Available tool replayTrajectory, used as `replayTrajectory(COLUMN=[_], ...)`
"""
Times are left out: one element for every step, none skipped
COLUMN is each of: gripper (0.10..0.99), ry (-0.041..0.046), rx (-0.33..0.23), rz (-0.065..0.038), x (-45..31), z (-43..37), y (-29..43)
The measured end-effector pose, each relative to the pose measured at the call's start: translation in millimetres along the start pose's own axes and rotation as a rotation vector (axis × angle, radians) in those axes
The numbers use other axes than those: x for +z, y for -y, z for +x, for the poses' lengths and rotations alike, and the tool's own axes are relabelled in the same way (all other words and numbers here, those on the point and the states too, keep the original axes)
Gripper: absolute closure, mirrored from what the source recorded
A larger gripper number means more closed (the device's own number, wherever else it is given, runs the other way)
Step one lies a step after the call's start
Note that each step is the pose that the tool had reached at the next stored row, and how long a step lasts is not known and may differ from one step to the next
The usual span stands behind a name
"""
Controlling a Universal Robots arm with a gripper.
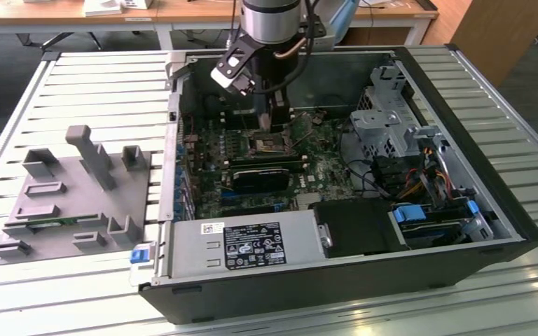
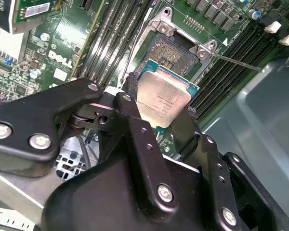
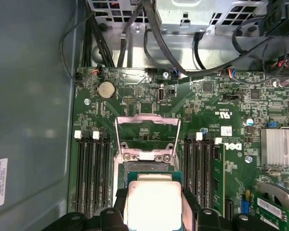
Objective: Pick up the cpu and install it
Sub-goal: 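Place the cpu into insertion slot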
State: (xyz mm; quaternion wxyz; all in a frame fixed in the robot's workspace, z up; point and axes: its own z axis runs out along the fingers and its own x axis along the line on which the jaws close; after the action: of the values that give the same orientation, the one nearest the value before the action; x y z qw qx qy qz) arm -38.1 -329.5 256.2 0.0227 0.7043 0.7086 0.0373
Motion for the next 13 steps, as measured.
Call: replayTrajectory(gripper=[0.561, 0.561, 0.561, 0.561, 0.561, 0.561, 0.561, 0.561, 0.561, 0.561, 0.561, 0.561, 0.561], ry=[0.0, 0.0, 0.0, 0.0, 0.0001, 0.0002, 0.0002, 0.0003, 0.0005, 0.0006, 0.0006, 0.0006, 0.0005], rx=[0.0, 0.0, 0.0, 0.0, 0.0, 0.0, 0.0, 0.0, 0.0, 0.0, 0.0, 0.0, 0.0], rz=[0.0, 0.0, 0.0, 0.0, 0.0, 0.0, 0.0, 0.0, 0.0, 0.0, 0.0, 0.0, 0.0], x=[1.5, 3.0, 4.6, 6.2, 8.0, 9.9, 11.7, 13.5, 15.2, 17.0, 18.8, 20.8, 22.6], z=[0.3, 0.6, 1.0, 1.4, 1.7, 2.0, 2.1, 2.3, 2.4, 2.6, 2.8, 3.0, 3.0], y=[0.1, 0.3, 0.4, 0.6, 0.8, 1.0, 1.2, 1.5, 1.8, 2.0, 2.2, 2.4, 2.6])
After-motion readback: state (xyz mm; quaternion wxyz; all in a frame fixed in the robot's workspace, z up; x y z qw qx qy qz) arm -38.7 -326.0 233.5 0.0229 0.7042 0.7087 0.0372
